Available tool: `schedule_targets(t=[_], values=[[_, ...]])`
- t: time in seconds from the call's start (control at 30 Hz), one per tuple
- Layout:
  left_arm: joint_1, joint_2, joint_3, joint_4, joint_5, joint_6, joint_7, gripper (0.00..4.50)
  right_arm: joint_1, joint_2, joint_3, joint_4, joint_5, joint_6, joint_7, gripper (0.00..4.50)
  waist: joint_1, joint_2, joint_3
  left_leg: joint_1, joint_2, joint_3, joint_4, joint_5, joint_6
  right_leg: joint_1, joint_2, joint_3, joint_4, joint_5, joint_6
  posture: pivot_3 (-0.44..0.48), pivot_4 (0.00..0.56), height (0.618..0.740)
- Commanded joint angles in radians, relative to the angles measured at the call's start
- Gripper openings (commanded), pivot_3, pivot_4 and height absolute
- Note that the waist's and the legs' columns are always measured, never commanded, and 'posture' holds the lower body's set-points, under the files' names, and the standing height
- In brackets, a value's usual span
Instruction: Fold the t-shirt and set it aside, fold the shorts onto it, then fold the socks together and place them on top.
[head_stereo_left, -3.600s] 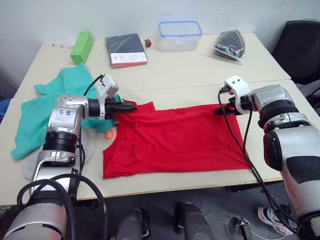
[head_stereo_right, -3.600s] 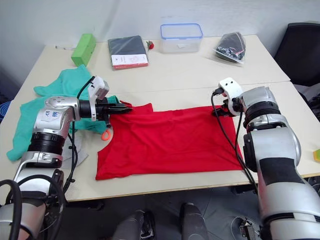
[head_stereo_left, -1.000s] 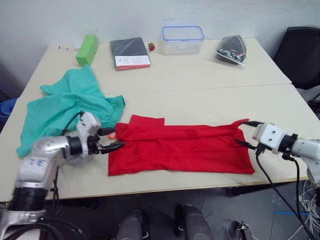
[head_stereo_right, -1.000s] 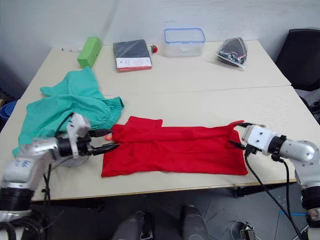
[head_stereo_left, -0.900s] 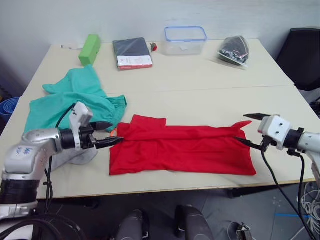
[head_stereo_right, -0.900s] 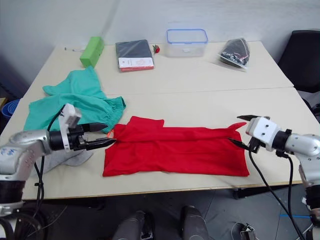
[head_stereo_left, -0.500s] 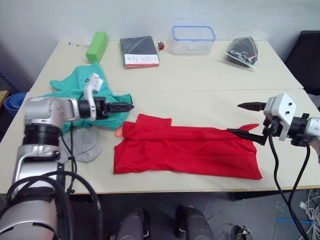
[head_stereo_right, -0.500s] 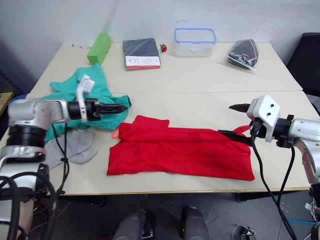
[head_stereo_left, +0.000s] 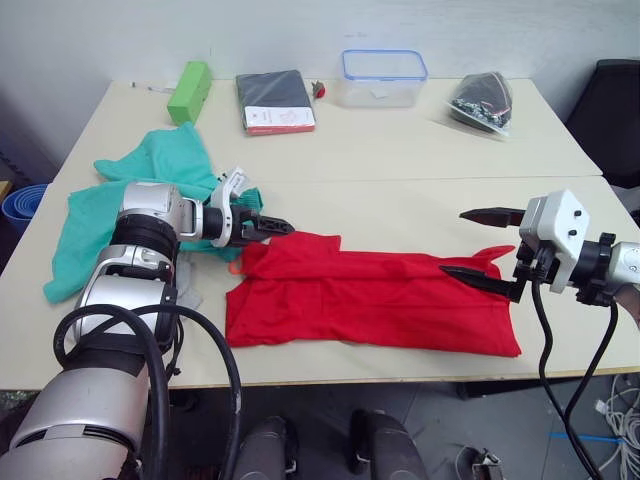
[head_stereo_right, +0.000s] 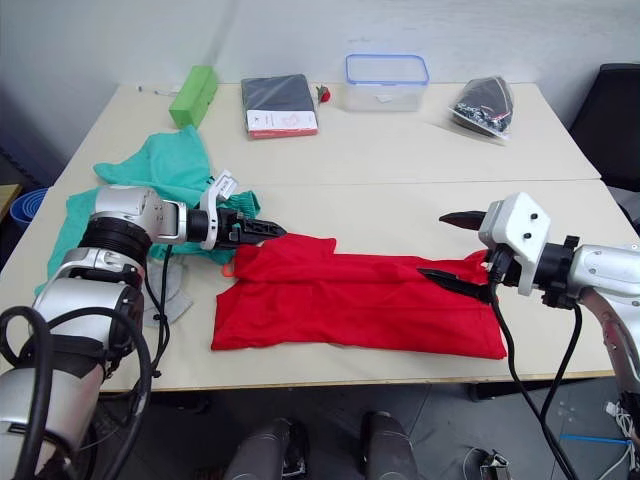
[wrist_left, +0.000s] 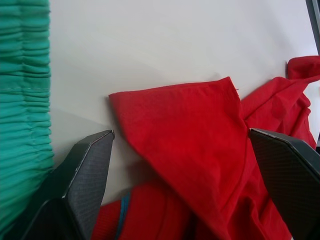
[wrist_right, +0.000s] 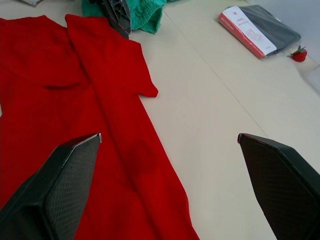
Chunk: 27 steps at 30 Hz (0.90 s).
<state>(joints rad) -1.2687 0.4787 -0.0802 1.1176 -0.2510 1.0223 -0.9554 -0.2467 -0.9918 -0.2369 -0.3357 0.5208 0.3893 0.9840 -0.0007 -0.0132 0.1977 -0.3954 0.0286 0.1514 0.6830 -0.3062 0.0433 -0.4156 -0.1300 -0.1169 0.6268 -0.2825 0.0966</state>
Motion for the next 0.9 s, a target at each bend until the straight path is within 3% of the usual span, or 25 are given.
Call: schedule_targets(t=[0.03, 0.43, 0.9], values=[[-0.026, -0.027, 0.0, 0.043, 0.038, -0.026, -0.005, 3.95, 0.016, 0.006, -0.051, -0.054, 0.023, 0.006, -0.007, 4.5, 0.003, 0.0, 0.0, 0.0, 0.0, 0.0, 0.0, 0.0, 0.0, 0.0, 0.0, 0.0, 0.0, 0.0, 0.0, 0.0, 0.15, 0.74], [-0.047, -0.053, 0.079, 0.087, 0.045, -0.057, -0.01, 0.19, 0.063, -0.006, -0.065, -0.12, 0.074, 0.05, 0.038, 4.5, 0.001, -0.001, 0.001, -0.001, -0.001, -0.001, 0.0, 0.0, 0.001, 0.0, -0.001, -0.002, 0.0, 0.0, 0.0, 0.0, 0.15, 0.74], [-0.026, 0.003, 0.068, 0.025, 0.073, -0.13, -0.161, 0.05, 0.067, 0.002, -0.035, -0.109, 0.06, 0.043, 0.052, 4.5, 0.0, -0.001, 0.001, -0.003, -0.001, -0.002, 0.0, 0.0, 0.001, -0.002, 0.0, -0.003, 0.0, 0.0, 0.0, 0.0, 0.15, 0.74]])
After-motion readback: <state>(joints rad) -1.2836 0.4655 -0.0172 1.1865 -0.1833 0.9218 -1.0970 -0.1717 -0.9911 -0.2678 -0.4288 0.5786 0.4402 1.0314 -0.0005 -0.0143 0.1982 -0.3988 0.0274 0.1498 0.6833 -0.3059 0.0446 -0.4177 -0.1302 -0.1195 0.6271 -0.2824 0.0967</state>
